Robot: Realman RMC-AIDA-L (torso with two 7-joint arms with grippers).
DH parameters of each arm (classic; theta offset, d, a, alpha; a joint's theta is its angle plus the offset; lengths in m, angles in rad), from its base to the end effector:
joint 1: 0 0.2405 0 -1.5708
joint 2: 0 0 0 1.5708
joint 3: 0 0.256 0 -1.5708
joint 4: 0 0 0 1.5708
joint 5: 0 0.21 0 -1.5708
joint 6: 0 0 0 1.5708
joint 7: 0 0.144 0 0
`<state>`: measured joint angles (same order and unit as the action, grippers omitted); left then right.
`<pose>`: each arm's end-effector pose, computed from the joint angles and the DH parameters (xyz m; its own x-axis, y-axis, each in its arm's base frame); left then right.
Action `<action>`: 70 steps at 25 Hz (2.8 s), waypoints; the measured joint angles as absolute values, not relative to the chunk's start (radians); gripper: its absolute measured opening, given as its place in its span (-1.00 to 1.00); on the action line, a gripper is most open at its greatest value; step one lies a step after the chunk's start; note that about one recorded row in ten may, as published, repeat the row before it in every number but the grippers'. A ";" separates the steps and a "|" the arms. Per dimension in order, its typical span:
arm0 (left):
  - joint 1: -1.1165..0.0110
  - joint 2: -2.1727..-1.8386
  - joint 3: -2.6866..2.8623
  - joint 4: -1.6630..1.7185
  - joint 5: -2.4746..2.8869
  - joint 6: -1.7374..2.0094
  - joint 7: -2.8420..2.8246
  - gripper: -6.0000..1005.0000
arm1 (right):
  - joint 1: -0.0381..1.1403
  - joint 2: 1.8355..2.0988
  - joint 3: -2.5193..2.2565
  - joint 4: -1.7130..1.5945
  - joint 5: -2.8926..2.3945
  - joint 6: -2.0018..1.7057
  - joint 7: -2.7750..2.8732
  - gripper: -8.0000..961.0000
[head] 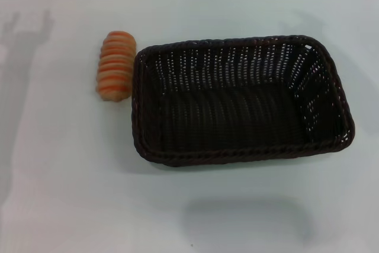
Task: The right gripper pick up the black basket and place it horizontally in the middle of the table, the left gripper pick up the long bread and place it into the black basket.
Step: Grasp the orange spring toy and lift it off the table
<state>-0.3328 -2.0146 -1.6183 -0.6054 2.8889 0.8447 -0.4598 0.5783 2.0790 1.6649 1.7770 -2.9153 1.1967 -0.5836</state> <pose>-0.3140 0.3816 0.0836 0.4532 -0.1845 0.8721 0.8851 -0.0230 -0.4648 0.0842 0.3957 0.0770 0.9729 -0.2190 0.0744 -0.0560 -0.5349 -0.8430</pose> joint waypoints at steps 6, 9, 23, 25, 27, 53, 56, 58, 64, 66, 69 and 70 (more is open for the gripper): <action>-0.325 -2.008 -1.616 -0.608 2.888 0.844 -0.472 0.38 | 0.209 2.081 1.581 1.942 -2.918 0.815 -0.508 -0.02; -0.324 -1.999 -1.600 -0.614 2.888 0.844 -0.499 0.38 | 0.052 2.084 1.560 1.942 -2.918 0.581 -0.464 -0.02; -0.291 -1.964 -1.450 -0.729 2.889 0.842 -0.541 0.38 | -0.179 2.092 1.523 1.397 -2.890 -0.459 -0.396 -0.04; -0.274 -1.957 -1.429 -0.782 2.889 0.823 -0.548 0.37 | -0.161 2.092 1.520 1.274 -2.850 -0.639 -0.407 -0.04; -0.261 -1.948 -1.408 -0.831 2.890 0.787 -0.542 0.37 | -0.119 2.089 1.519 1.118 -2.747 -0.831 -0.417 -0.04; -0.448 -2.062 -1.661 -1.551 2.781 -0.918 -0.089 0.36 | -0.023 2.084 1.512 0.903 -2.677 -0.911 -0.416 -0.03; -0.536 -2.060 -1.678 -1.454 2.800 -0.979 -0.104 0.36 | -0.015 2.082 1.505 0.890 -2.677 -0.918 -0.412 -0.03; -0.580 -2.060 -1.693 -1.396 2.813 -0.999 -0.113 0.36 | -0.008 2.082 1.501 0.877 -2.677 -0.929 -0.412 -0.03; -0.710 -2.060 -1.709 -1.265 2.888 -1.103 -0.149 0.36 | 0.014 2.082 1.493 0.828 -2.677 -0.960 -0.411 -0.04; -0.725 -2.059 -1.712 -1.247 2.888 -1.111 -0.150 0.36 | 0.019 2.082 1.493 0.818 -2.677 -0.964 -0.410 -0.04; -0.725 -2.059 -1.712 -1.247 2.888 -1.111 -0.150 0.36 | 0.025 2.082 1.493 0.809 -2.677 -0.970 -0.410 -0.04; -0.781 -2.056 -1.729 -1.165 2.889 -1.138 -0.144 0.36 | 0.026 2.082 1.494 0.808 -2.678 -0.973 -0.410 -0.04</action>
<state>-0.7810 -2.0565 -1.7289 -1.1647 2.8887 -1.1378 -0.1445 0.0262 2.0815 1.4936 0.8078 -2.6783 -0.9726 -0.4102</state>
